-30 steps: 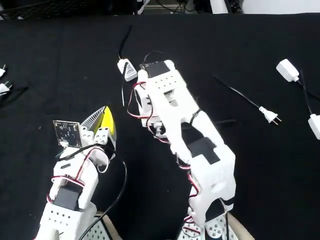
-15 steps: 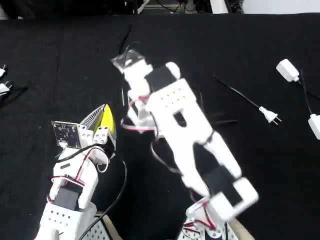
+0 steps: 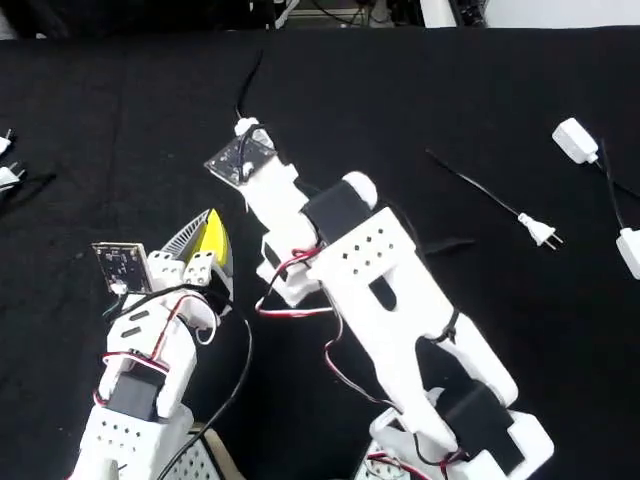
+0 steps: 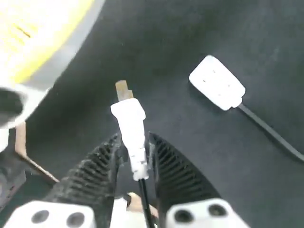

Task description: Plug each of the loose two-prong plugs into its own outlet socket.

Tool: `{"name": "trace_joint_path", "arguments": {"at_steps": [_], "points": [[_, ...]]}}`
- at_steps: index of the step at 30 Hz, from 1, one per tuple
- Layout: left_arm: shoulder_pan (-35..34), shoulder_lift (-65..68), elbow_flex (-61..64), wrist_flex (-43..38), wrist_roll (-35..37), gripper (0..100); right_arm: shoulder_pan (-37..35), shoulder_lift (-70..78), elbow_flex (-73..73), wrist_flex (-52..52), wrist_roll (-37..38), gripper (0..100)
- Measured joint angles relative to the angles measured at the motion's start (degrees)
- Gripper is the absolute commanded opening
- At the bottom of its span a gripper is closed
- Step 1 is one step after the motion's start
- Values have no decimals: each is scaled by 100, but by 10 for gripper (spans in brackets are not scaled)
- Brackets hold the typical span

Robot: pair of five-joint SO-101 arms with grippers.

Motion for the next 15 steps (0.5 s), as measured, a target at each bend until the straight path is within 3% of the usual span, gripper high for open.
{"name": "trace_joint_path", "arguments": {"at_steps": [8,15], "points": [[738,0,0,26,18,30,0,0,273,-484,-9,12],[905,0,0,132,18,31,0,0,273,-484,-9,12]]}}
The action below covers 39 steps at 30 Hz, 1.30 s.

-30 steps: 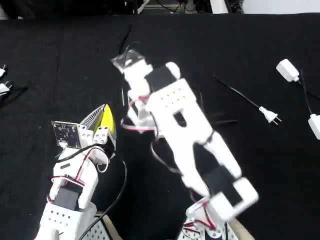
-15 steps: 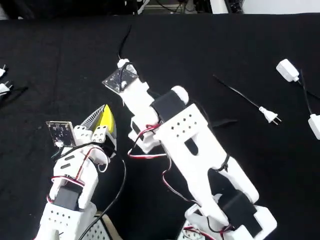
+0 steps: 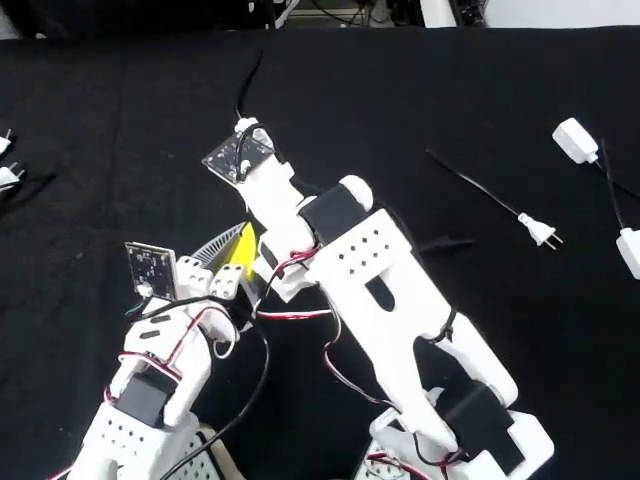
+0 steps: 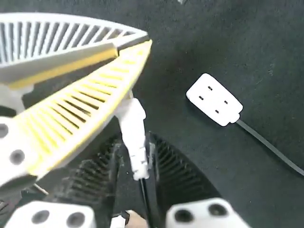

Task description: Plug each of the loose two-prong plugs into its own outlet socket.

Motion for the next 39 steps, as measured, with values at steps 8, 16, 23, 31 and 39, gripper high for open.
{"name": "trace_joint_path", "arguments": {"at_steps": [8,16,23,31,39], "points": [[105,-44,0,18,18,30,0,0,-615,343,-158,12],[105,-79,-9,18,18,30,-18,0,-738,360,-158,12],[105,-97,-9,62,18,30,-26,0,-914,378,-334,12],[105,-105,-18,149,18,30,-26,0,-958,378,-431,12],[105,-114,-18,149,18,30,-26,9,-1046,378,-554,12]]}}
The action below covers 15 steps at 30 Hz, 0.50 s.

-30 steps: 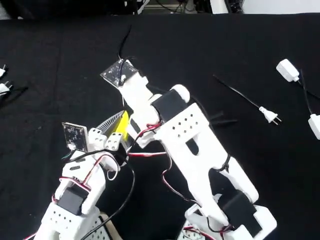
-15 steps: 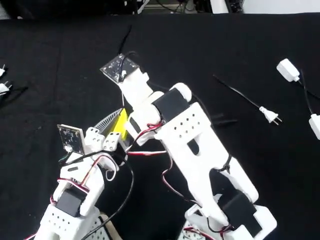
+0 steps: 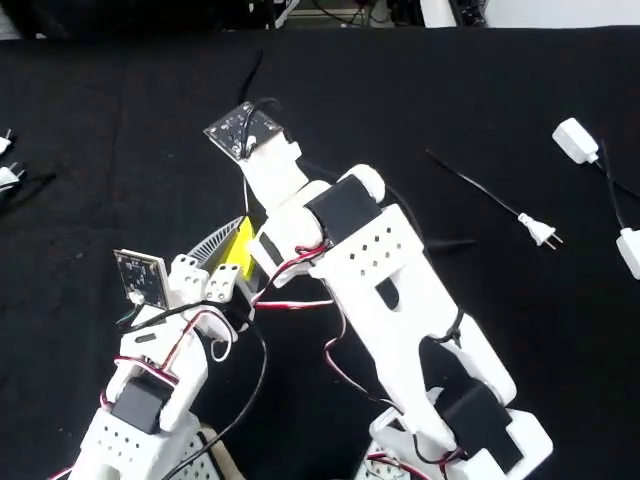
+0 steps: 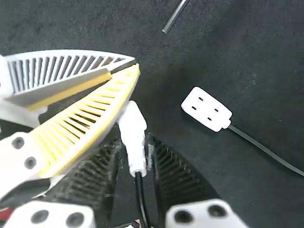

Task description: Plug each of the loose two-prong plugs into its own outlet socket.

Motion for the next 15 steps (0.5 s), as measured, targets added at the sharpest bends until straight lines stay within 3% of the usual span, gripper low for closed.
{"name": "trace_joint_path", "arguments": {"at_steps": [15], "points": [[18,79,18,88,-9,30,264,-598,-114,-255,-237,12]]}}
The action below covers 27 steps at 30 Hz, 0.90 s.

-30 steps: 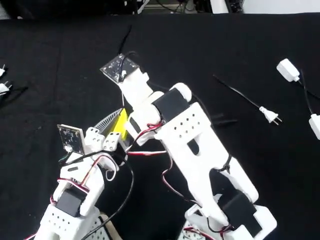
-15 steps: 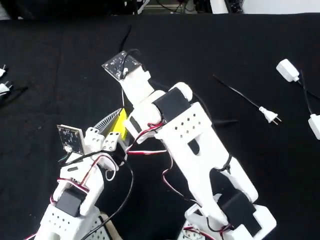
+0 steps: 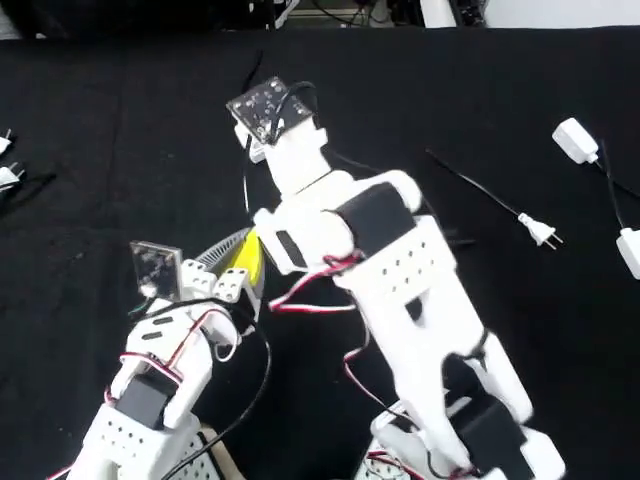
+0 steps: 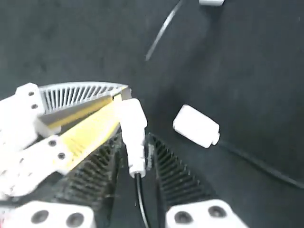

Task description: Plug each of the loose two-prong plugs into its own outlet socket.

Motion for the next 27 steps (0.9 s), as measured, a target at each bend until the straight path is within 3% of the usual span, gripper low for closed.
{"name": "trace_joint_path", "arguments": {"at_steps": [12,17,27], "points": [[-9,26,0,0,0,30,264,176,141,-44,-62,12],[-97,26,0,0,0,30,826,985,-149,413,18,12],[-387,26,0,-9,0,30,1099,2796,-879,554,-334,12]]}}
